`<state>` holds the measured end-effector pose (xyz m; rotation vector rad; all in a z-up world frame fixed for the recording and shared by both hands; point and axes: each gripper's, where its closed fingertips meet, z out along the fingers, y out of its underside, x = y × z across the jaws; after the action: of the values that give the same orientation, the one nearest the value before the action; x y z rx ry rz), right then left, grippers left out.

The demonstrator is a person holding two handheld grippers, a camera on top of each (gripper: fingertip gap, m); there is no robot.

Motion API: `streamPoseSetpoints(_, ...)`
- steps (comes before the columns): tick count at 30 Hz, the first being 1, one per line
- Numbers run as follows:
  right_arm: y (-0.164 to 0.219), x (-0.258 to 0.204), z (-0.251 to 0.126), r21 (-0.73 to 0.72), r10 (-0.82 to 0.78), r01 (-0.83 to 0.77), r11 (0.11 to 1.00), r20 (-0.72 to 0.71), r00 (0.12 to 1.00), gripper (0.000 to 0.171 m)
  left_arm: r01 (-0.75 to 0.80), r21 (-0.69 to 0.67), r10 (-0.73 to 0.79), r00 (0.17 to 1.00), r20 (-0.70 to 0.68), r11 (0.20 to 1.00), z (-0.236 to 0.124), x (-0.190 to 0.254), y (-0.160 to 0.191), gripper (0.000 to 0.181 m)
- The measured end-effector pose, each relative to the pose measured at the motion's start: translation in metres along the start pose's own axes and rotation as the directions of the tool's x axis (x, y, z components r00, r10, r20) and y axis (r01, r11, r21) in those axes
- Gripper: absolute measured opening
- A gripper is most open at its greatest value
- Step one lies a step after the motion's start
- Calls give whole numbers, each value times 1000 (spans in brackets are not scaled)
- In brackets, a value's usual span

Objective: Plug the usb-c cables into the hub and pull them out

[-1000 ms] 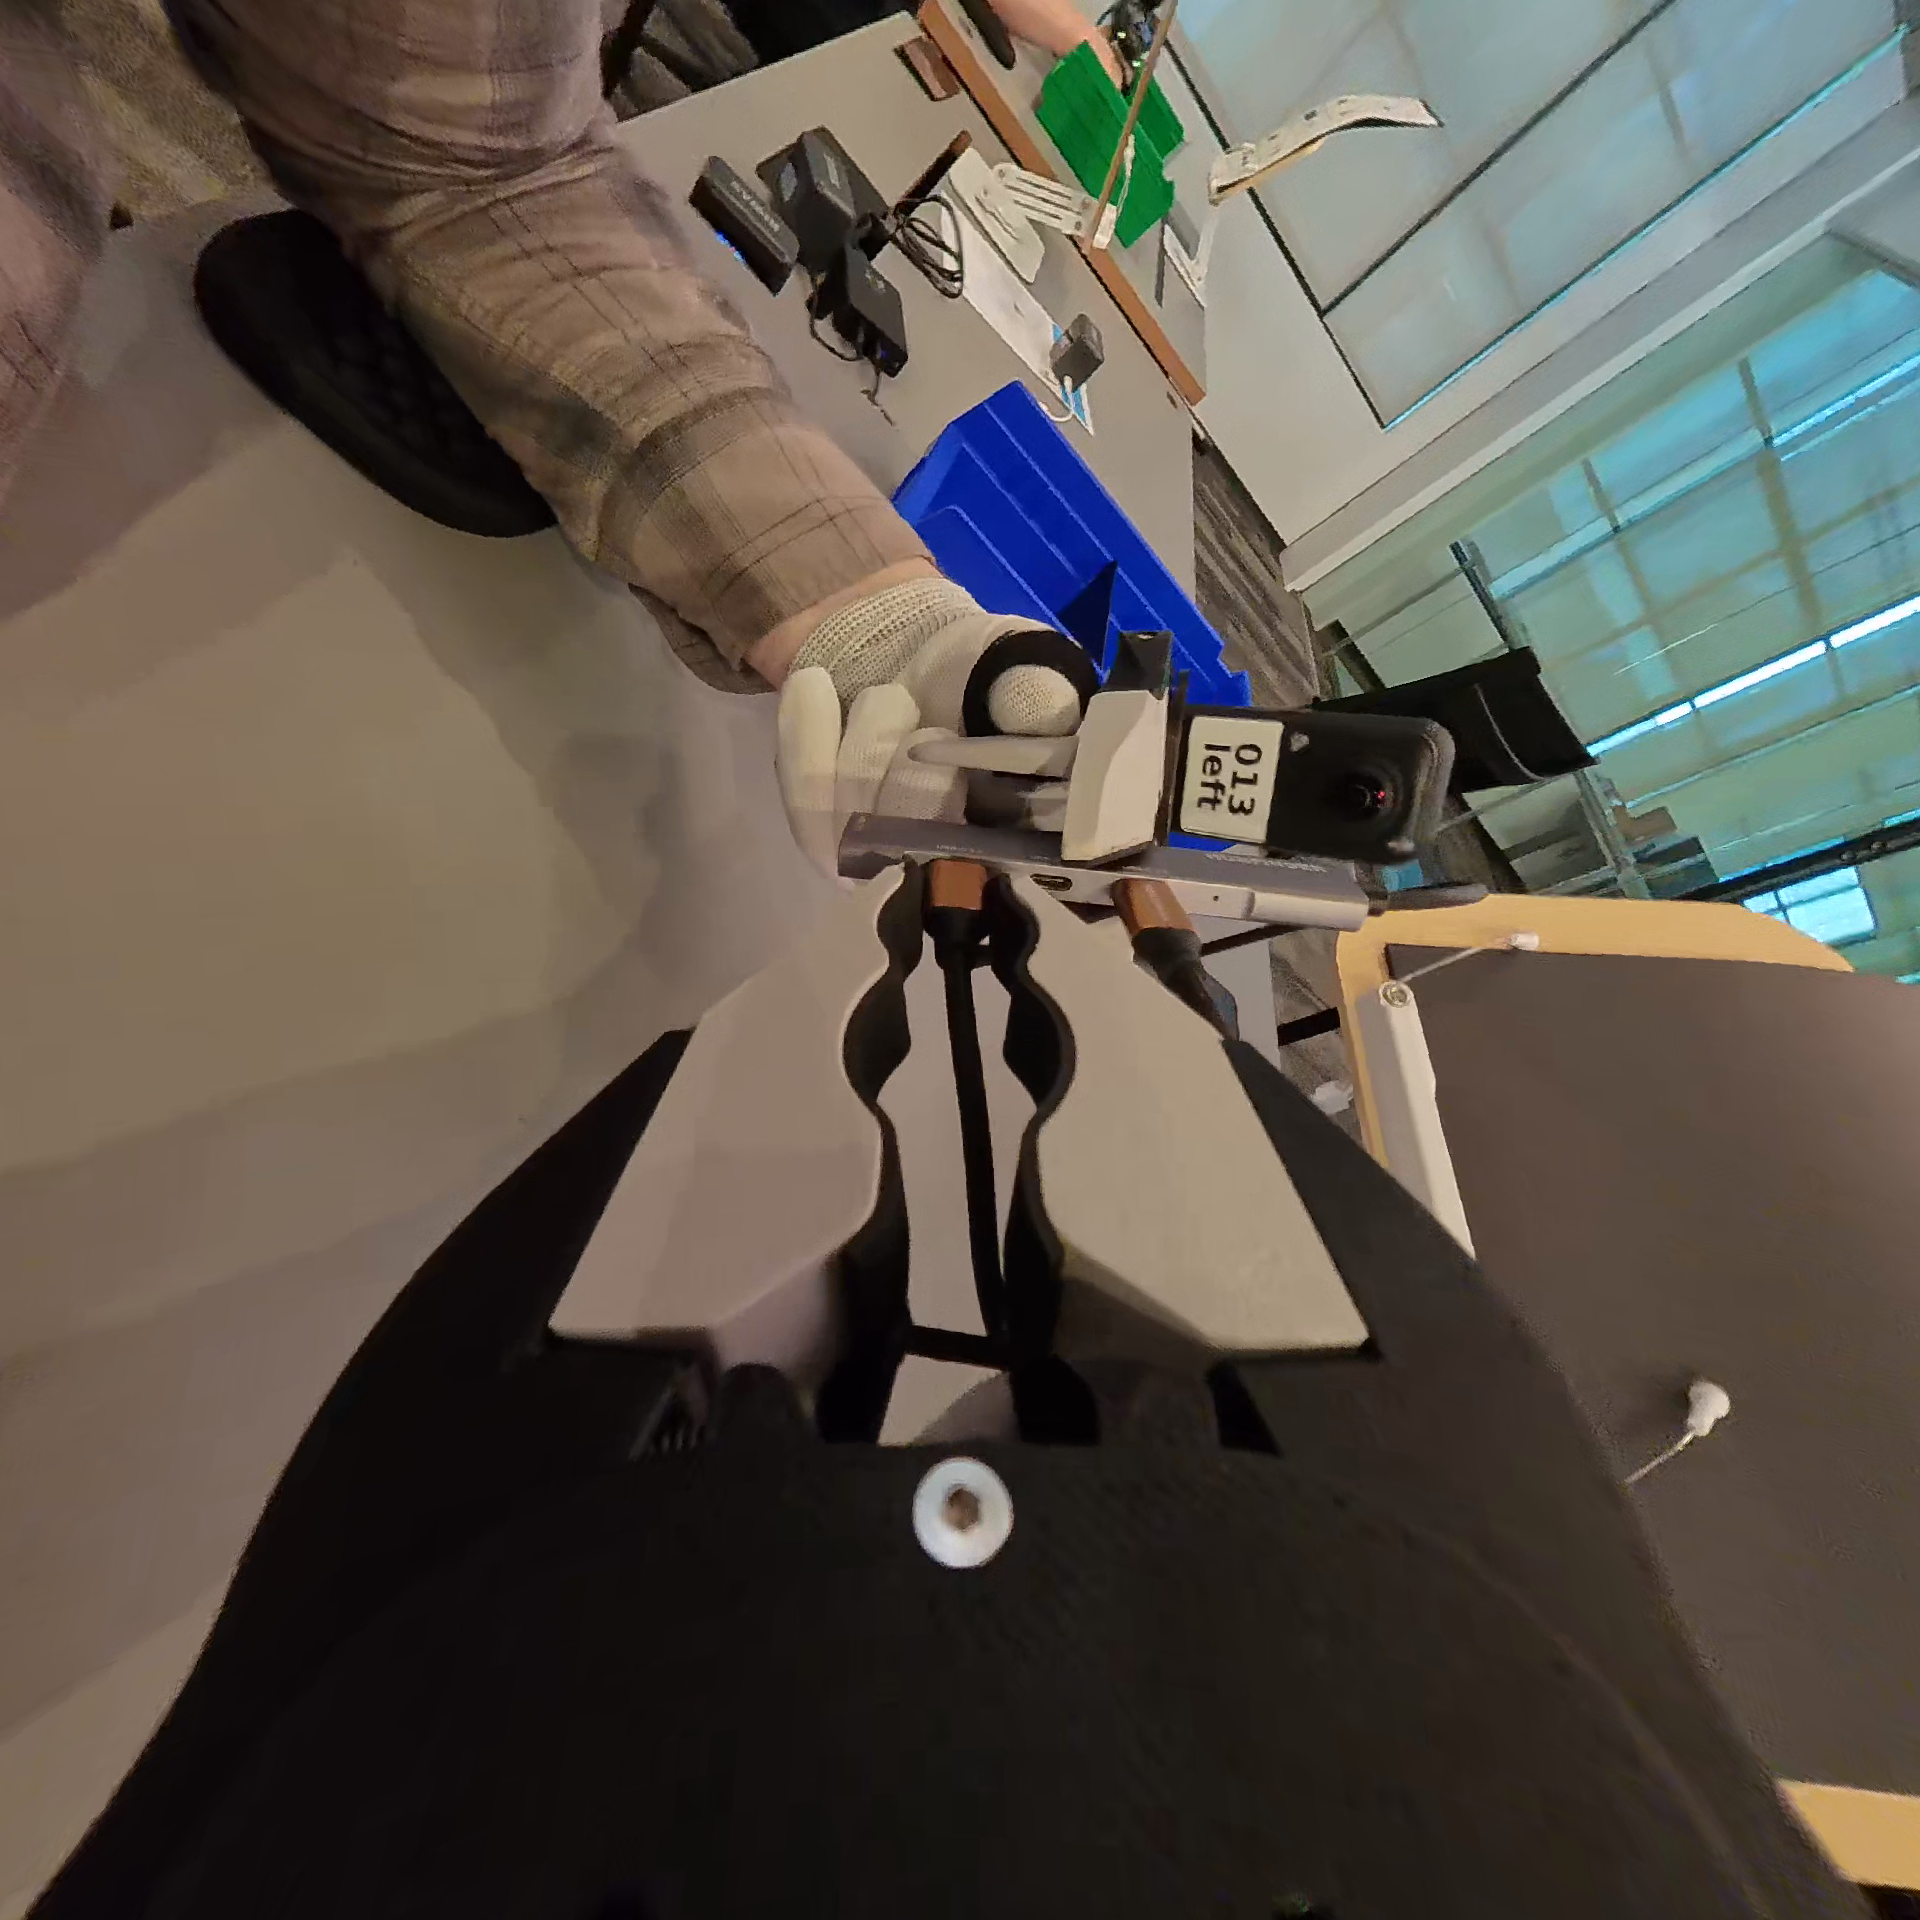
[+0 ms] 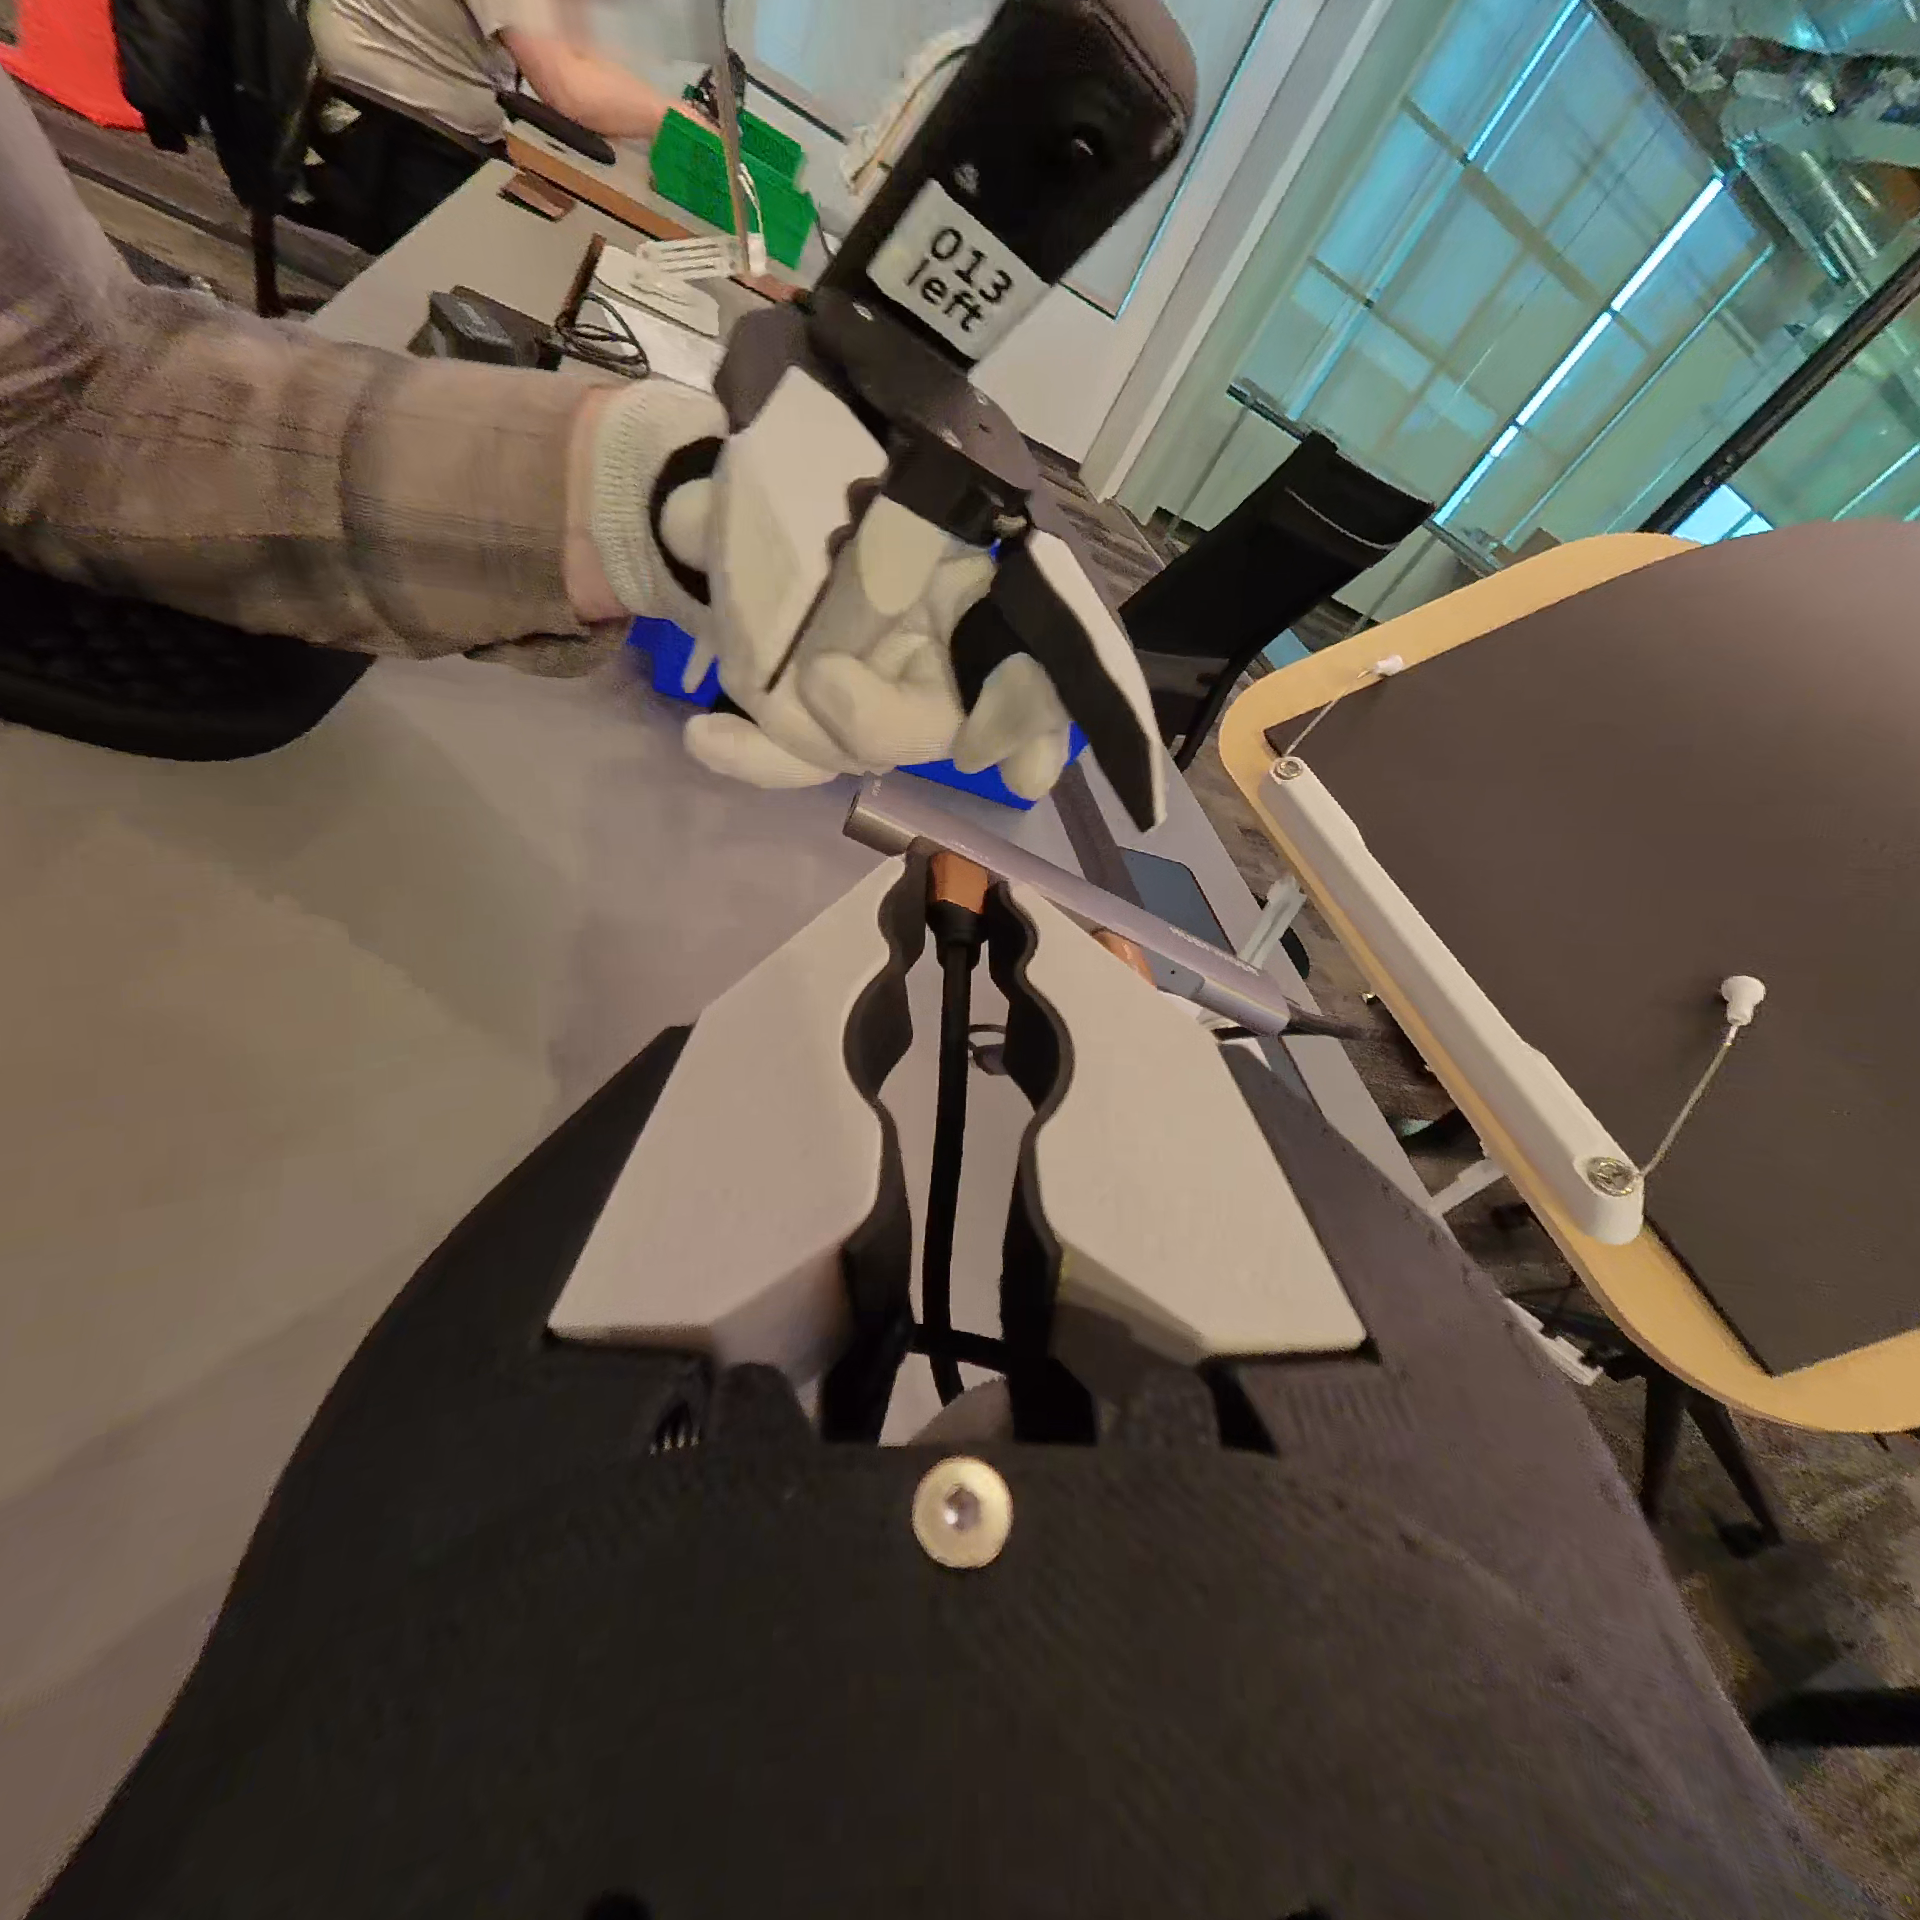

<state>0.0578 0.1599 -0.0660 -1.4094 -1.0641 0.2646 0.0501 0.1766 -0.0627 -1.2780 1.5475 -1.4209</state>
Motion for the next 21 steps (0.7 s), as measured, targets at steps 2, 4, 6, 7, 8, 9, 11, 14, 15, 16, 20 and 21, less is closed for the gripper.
streamPoseSetpoints(2, -1, -5, -2, 16, -2, 2, 1000, 26, 1000, 9, -92, -61, 99, 988, 115, 994, -4, -15, 5, 109)
streamPoseSetpoints(4, 2, -9, -2, -2, -2, 2, 1000, 45, 999, 9, -266, -233, 309, 936, 171, 935, -3, -15, 18, 124)
streamPoseSetpoints(6, 6, -14, -1, -21, -20, 22, 1000, 76, 997, 9, -363, -311, 419, 898, 137, 878, 1, -4, 21, 140)
streamPoseSetpoints(7, 7, -17, 0, -26, -23, 26, 999, 90, 996, 9, -389, -342, 449, 886, 116, 856, 3, -1, 22, 146)
streamPoseSetpoints(8, 7, -20, 1, -33, -31, 34, 999, 105, 994, 9, -409, -361, 466, 881, 83, 838, 6, 2, 21, 146)
streamPoseSetpoints(9, 9, -23, 2, -45, -44, 49, 998, 116, 992, 9, -423, -370, 472, 880, 50, 827, 9, 3, 18, 146)
streamPoseSetpoints(11, 9, -28, 4, -56, -60, 67, 996, 129, 990, 9, -455, -431, 492, 870, -29, 779, 16, 4, 19, 146)
streamPoseSetpoints(14, 10, -34, 8, -67, -88, 98, 993, 135, 987, 9, -473, -521, 463, 872, -160, 710, 26, 6, 28, 146)
streamPoseSetpoints(15, 10, -36, 10, -71, -99, 109, 991, 136, 986, 9, -467, -547, 439, 878, -191, 695, 28, 5, 32, 146)
streamPoseSetpoints(16, 12, -38, 11, -80, -109, 121, 989, 139, 984, 9, -465, -581, 418, 881, -224, 668, 28, 4, 37, 146)
streamPoseSetpoints(20, 12, -47, 16, -81, -136, 149, 985, 147, 980, 9, -487, -651, 379, 871, -312, 582, 28, 6, 53, 142)
streamPoseSetpoints(21, 11, -48, 16, -77, -139, 152, 985, 147, 979, 9, -482, -666, 373, 873, -313, 569, 28, 5, 57, 140)
